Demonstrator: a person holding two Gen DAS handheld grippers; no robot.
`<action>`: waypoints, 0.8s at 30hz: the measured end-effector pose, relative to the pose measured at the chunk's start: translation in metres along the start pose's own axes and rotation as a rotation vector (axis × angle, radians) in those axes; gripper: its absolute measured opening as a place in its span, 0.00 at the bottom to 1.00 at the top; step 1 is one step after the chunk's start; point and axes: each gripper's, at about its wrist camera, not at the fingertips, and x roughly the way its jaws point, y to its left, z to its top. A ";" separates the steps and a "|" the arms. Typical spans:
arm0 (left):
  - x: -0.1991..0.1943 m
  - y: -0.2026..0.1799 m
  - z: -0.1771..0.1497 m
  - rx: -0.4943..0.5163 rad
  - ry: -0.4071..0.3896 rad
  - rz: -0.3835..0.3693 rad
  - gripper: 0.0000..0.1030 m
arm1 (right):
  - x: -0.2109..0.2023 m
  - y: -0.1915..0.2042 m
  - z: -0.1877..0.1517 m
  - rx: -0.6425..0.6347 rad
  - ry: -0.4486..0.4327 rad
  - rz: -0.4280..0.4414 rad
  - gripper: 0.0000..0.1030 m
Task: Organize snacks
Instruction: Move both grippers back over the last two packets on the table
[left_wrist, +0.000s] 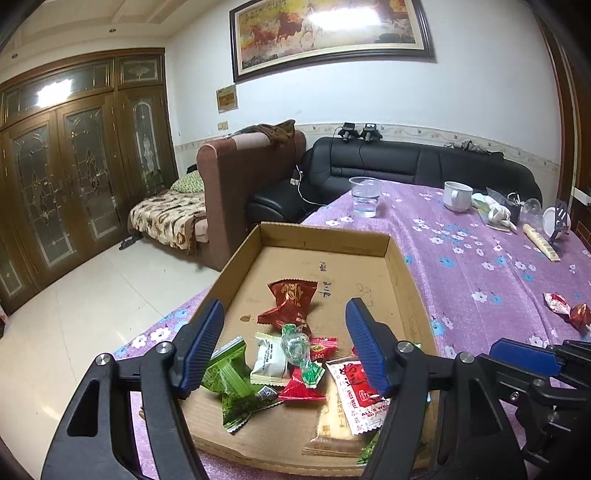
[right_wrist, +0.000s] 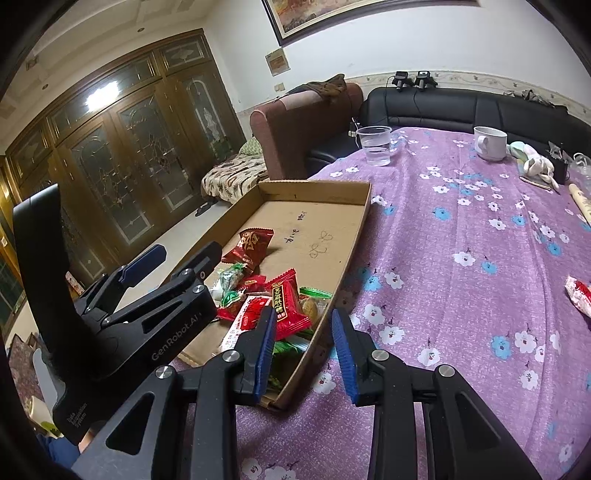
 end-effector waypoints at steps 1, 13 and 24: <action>-0.002 -0.001 0.000 0.006 -0.008 0.006 0.66 | -0.001 -0.001 0.000 0.000 -0.001 0.000 0.32; -0.028 -0.046 0.002 0.120 -0.030 -0.104 0.66 | -0.030 -0.052 -0.005 0.093 -0.026 -0.042 0.32; -0.034 -0.173 -0.026 0.413 0.220 -0.507 0.66 | -0.095 -0.185 -0.008 0.387 -0.090 -0.236 0.33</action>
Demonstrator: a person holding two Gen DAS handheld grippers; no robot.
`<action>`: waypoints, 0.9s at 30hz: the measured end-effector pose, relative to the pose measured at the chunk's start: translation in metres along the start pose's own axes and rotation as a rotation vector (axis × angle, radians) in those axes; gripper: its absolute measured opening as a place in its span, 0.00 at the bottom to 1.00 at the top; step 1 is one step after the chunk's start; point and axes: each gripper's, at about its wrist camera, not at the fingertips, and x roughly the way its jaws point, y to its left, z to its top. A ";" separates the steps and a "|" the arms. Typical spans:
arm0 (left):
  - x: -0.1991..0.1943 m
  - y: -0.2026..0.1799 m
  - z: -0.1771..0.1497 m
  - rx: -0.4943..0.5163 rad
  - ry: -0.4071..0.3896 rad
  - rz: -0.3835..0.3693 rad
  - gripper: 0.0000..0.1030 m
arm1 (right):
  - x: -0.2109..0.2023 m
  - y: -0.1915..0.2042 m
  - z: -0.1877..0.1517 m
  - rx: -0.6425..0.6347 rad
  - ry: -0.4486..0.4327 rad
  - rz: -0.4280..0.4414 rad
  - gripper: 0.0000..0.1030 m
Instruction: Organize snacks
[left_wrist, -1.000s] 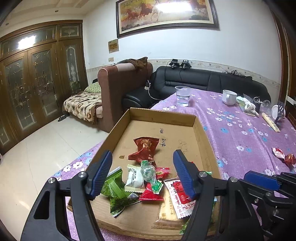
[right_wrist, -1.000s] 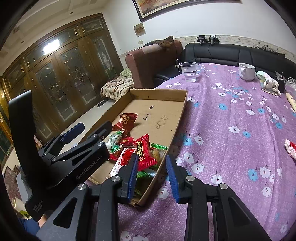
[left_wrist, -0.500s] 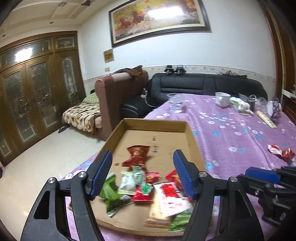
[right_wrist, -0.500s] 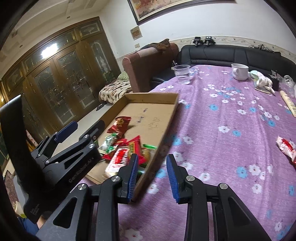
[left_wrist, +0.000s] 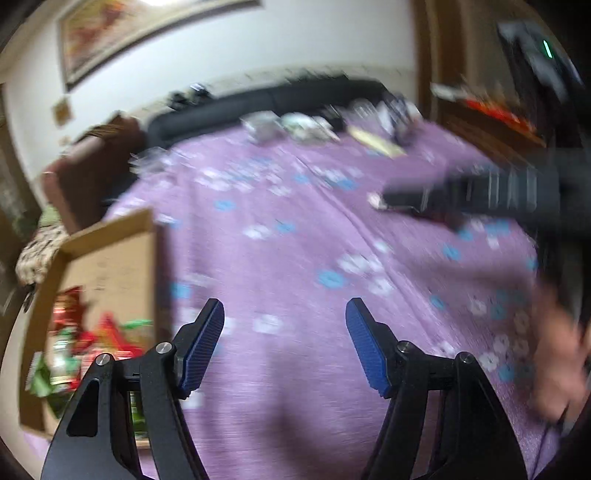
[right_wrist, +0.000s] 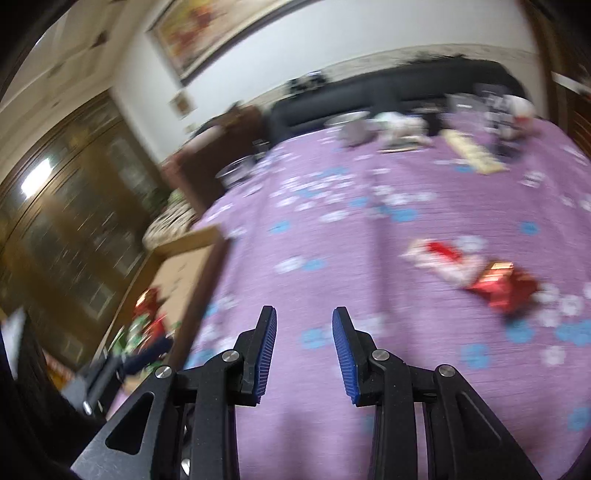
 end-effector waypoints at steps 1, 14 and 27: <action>0.006 -0.005 -0.001 0.012 0.021 -0.013 0.66 | -0.002 -0.013 0.006 0.019 -0.010 -0.035 0.33; 0.015 -0.004 -0.004 0.002 0.080 -0.053 0.66 | 0.039 -0.109 0.024 0.131 0.158 -0.098 0.34; 0.022 0.000 0.062 -0.094 0.111 -0.167 0.66 | 0.040 -0.061 0.002 -0.122 0.176 -0.251 0.38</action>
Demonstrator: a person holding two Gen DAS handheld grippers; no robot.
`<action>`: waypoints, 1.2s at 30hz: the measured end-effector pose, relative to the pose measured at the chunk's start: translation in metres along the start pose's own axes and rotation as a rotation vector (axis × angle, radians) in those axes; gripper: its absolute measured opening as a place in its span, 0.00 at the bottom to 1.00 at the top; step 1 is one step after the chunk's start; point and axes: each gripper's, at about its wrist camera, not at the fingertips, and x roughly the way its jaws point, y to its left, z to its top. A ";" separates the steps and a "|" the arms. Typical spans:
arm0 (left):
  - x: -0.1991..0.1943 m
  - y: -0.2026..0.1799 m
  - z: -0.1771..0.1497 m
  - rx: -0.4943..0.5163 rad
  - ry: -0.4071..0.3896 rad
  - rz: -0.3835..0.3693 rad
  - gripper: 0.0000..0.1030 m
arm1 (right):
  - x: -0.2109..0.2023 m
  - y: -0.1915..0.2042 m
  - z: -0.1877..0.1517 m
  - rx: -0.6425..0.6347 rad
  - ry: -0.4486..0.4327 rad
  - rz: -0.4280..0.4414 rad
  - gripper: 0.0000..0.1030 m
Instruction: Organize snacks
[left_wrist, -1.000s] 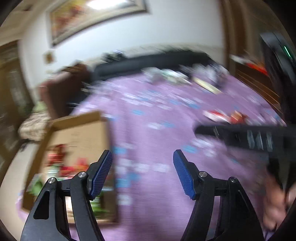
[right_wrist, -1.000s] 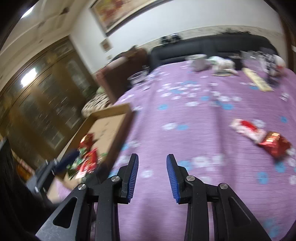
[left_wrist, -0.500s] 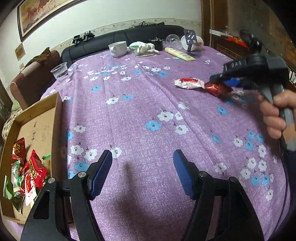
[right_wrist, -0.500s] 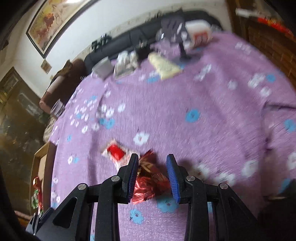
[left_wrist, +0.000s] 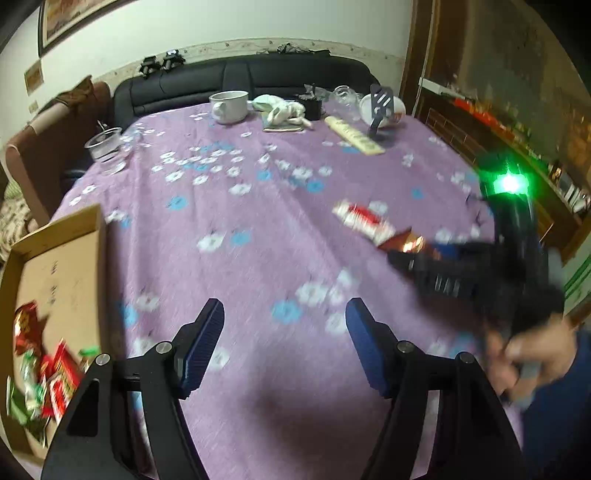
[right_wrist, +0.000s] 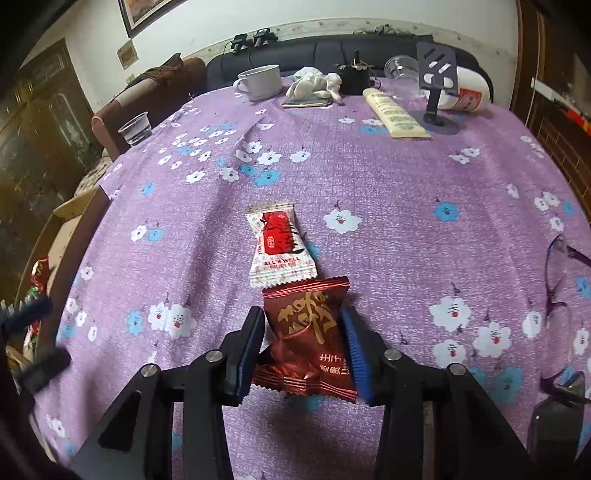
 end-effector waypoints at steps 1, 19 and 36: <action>0.004 -0.002 0.006 -0.008 0.005 -0.014 0.66 | -0.003 -0.002 0.000 0.002 -0.007 -0.006 0.36; 0.132 -0.069 0.075 -0.137 0.199 -0.036 0.36 | -0.056 -0.062 0.011 0.297 -0.220 0.014 0.36; 0.069 -0.040 0.015 -0.010 0.077 -0.028 0.20 | -0.055 -0.020 0.005 0.131 -0.238 0.072 0.36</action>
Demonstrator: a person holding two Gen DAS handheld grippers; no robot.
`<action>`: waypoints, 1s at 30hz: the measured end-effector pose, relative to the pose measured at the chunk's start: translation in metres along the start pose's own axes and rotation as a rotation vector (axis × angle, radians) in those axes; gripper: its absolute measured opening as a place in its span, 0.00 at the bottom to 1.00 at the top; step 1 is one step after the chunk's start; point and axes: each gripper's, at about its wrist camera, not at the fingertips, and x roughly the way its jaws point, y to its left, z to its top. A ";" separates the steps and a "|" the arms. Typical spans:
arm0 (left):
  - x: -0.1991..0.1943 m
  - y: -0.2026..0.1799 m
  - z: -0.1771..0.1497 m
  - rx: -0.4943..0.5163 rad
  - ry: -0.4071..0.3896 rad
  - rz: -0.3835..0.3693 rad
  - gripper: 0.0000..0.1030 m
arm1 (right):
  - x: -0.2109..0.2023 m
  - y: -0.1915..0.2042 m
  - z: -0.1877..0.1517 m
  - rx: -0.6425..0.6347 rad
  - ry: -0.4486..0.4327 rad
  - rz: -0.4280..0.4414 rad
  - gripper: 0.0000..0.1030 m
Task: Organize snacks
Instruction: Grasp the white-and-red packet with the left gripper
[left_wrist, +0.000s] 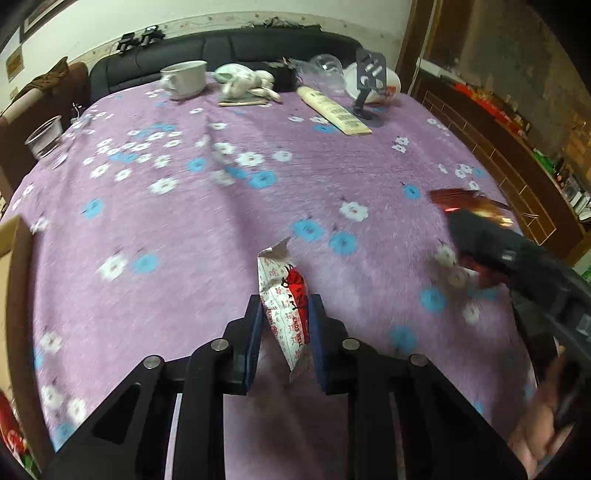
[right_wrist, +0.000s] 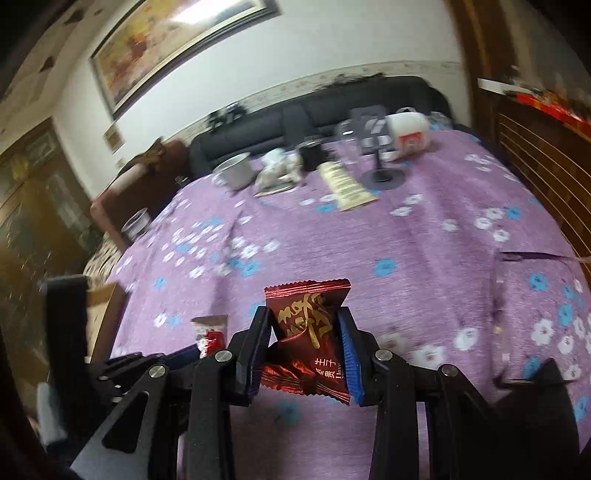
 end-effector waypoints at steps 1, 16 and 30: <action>-0.006 0.006 -0.006 -0.003 -0.014 0.008 0.21 | 0.002 0.009 -0.003 -0.031 0.008 0.016 0.36; -0.047 0.052 -0.046 -0.053 -0.204 0.152 0.21 | 0.012 0.090 -0.047 -0.337 0.032 0.133 0.36; -0.053 0.062 -0.047 -0.072 -0.278 0.158 0.21 | 0.017 0.084 -0.045 -0.322 0.035 0.115 0.36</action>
